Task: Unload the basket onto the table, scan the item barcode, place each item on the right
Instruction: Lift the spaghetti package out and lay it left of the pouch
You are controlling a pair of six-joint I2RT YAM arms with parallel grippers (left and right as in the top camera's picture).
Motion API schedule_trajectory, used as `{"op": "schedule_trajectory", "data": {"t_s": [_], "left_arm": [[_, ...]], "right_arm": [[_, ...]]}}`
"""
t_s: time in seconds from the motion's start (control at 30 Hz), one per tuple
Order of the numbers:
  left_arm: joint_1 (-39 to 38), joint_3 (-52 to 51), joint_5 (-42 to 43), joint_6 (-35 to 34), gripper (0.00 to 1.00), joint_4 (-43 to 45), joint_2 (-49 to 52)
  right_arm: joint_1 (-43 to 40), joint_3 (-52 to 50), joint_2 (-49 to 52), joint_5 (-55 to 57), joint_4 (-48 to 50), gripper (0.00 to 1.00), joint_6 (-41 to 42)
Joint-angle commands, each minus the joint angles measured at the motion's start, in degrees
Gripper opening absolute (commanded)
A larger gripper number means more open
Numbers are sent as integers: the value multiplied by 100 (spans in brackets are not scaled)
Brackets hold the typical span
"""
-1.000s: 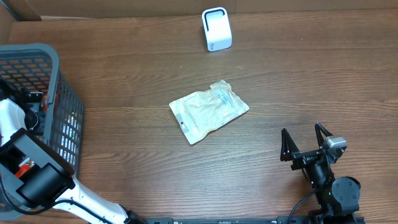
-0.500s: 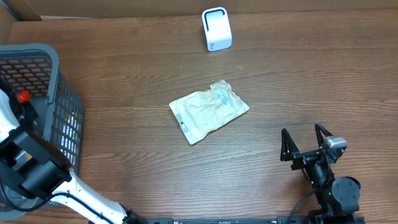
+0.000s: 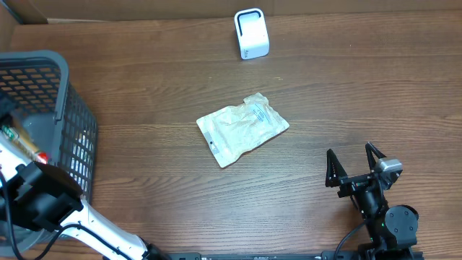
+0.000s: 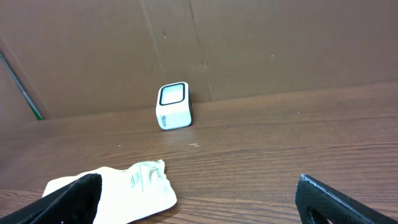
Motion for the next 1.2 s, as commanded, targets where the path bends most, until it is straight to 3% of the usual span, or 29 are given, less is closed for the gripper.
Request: {"op": "schedule_trajectory", "data": {"t_s": [0.0, 0.33, 0.57, 0.7, 0.93, 1.17], "left_arm": [[-4, 546, 581, -127, 4, 17, -553], [-4, 651, 2024, -348, 4, 505, -1902], [-15, 651, 2979, -566, 4, 1320, -2811], [-369, 651, 3425, -575, 4, 1432, -3161], [-2177, 592, 3215, -525, 4, 584, -3289], [-4035, -166, 1412, -715, 4, -92, -2848]], "right_arm": [[55, -61, -68, 55, 22, 100, 20], [55, -61, -68, 55, 22, 100, 20], [55, -61, -68, 55, 22, 100, 20], [55, -61, -68, 55, 22, 100, 20], [55, -61, -68, 55, 22, 100, 20], [55, -61, -68, 55, 22, 100, 20]]}}
